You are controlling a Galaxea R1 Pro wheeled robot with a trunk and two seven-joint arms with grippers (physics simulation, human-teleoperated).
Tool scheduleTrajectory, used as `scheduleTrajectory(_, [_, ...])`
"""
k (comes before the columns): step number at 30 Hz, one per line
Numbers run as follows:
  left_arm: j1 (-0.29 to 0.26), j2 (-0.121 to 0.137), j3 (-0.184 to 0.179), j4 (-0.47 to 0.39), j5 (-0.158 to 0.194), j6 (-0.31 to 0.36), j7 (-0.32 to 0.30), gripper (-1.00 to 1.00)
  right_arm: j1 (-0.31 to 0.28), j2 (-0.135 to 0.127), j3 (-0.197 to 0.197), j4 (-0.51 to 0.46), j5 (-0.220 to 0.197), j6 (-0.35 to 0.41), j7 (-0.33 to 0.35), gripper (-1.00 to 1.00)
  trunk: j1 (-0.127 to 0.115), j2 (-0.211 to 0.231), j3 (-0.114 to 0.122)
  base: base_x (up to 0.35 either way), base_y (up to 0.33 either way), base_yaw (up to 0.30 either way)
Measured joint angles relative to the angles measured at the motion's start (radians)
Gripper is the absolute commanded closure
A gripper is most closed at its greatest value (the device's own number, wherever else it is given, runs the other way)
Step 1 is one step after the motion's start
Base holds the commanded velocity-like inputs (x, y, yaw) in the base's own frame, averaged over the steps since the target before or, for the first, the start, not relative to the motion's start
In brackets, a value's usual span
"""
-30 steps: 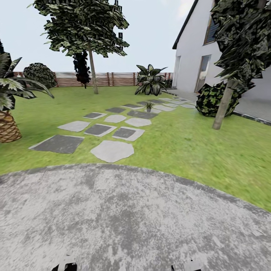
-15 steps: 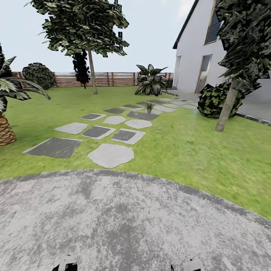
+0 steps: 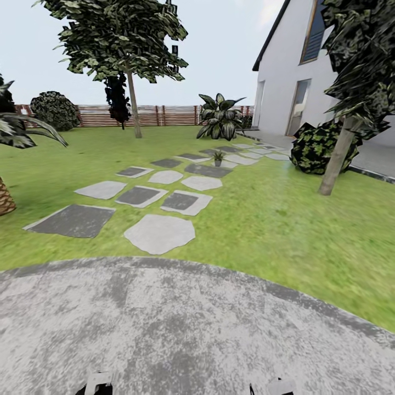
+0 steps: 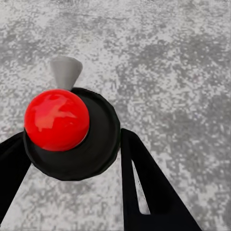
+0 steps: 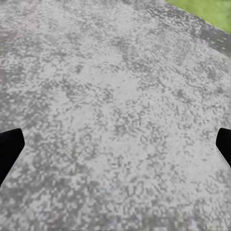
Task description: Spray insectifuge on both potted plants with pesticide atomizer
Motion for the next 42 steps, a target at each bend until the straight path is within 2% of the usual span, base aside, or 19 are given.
scheduleTrajectory(5, [0.0,0.0,0.0,0.0,0.0,0.0,0.0,1.0,0.0,0.0,0.0,0.0,0.0,0.0,-0.001,-1.0,0.0,0.0,0.0,0.341,0.0,-0.095])
scheduleTrajectory(24, [0.0,0.0,0.0,0.0,-0.002,0.0,0.0,1.0,0.0,0.0,0.001,0.0,0.0,0.0,-0.002,-1.0,0.0,0.0,0.0,0.341,0.0,-0.285])
scheduleTrajectory(42, [0.0,0.001,0.0,0.0,0.001,0.0,0.0,1.0,0.0,0.001,0.003,0.0,0.0,0.0,-0.002,-1.0,0.0,0.0,0.0,0.341,0.0,-0.012])
